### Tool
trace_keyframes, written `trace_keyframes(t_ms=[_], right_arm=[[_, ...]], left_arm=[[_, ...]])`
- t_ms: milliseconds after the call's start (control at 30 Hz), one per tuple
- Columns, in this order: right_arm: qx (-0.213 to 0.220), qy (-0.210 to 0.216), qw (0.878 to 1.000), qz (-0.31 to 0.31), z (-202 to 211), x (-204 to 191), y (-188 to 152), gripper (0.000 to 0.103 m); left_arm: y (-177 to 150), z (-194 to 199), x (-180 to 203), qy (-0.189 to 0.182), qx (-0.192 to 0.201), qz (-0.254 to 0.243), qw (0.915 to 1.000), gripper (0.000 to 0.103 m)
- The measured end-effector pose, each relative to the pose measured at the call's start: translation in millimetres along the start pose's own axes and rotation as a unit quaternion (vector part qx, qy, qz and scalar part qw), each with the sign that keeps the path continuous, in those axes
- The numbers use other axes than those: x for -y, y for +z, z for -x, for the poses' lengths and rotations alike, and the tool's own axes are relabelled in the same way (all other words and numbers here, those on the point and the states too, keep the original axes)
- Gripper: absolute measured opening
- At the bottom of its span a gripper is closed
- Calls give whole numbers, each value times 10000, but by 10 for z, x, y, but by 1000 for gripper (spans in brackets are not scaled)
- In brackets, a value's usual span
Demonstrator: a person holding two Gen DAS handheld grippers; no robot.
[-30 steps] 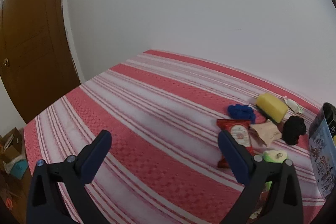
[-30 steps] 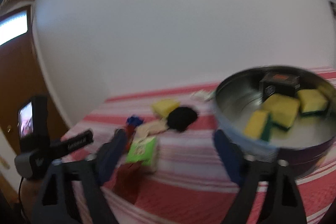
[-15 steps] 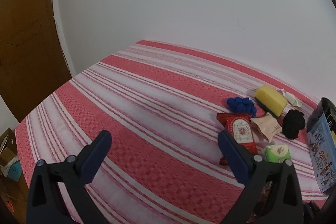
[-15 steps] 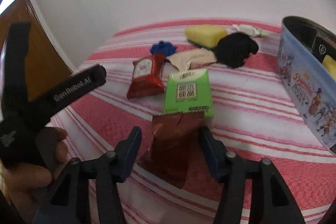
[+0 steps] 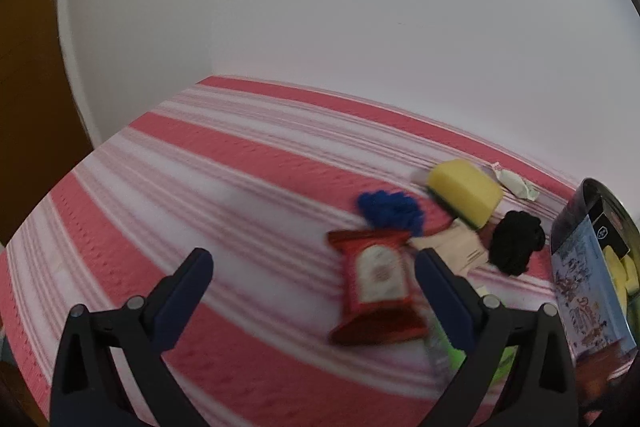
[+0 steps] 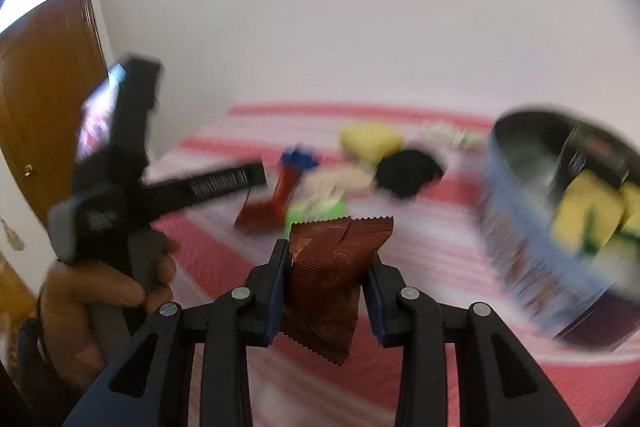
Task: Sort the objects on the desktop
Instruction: 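Grasp the brown snack packet with the right tool while the left grasps the red packet, then lift both snack packets and carry them toward the tin bowl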
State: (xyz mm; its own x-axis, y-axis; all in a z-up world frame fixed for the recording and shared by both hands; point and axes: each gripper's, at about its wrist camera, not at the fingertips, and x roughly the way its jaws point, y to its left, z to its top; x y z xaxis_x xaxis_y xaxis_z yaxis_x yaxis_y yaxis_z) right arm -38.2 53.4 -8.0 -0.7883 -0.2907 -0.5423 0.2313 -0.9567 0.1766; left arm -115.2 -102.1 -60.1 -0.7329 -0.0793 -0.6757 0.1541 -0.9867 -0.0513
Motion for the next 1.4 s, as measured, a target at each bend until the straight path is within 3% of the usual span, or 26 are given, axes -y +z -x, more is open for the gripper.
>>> trace_keyframes(t_ms=[100,167,233,333,400,567,733,833,967,1400], right_arm=[[489,-193,9986,-61,77,144,105,37],[696,-242,9971,-173,92,216,118,37],[786,-180,9963,-314,87,277,96,37],[690,-126,9969,-369,61,328,98,37],[716,-95,9965,-416,68,347,113,37],[953,-165,9945,-413,222,353,79,37],[1401,-487,9885,-298,355,308,58,37],[1843,-946,9782,-151,497,272,56,38],[2133,-1247,9690,-18,562,234,41,38],[1970,-1365,9708,-97,626,193,5,38]], left_arm=[[13,-199,155,206,-226,-267,9992,89],[-16,-376,188,269,-588,-328,9974,89],[-24,-484,140,255,-899,-189,9954,88],[-17,-467,47,180,-867,71,9960,77],[-14,-430,69,154,-778,26,9968,39],[-22,-295,56,79,-524,98,9985,39],[-87,182,64,279,603,173,9976,39],[-149,380,95,248,1075,163,9938,39],[-171,484,166,150,1239,76,9922,39],[-263,631,424,25,1309,-241,9911,39]])
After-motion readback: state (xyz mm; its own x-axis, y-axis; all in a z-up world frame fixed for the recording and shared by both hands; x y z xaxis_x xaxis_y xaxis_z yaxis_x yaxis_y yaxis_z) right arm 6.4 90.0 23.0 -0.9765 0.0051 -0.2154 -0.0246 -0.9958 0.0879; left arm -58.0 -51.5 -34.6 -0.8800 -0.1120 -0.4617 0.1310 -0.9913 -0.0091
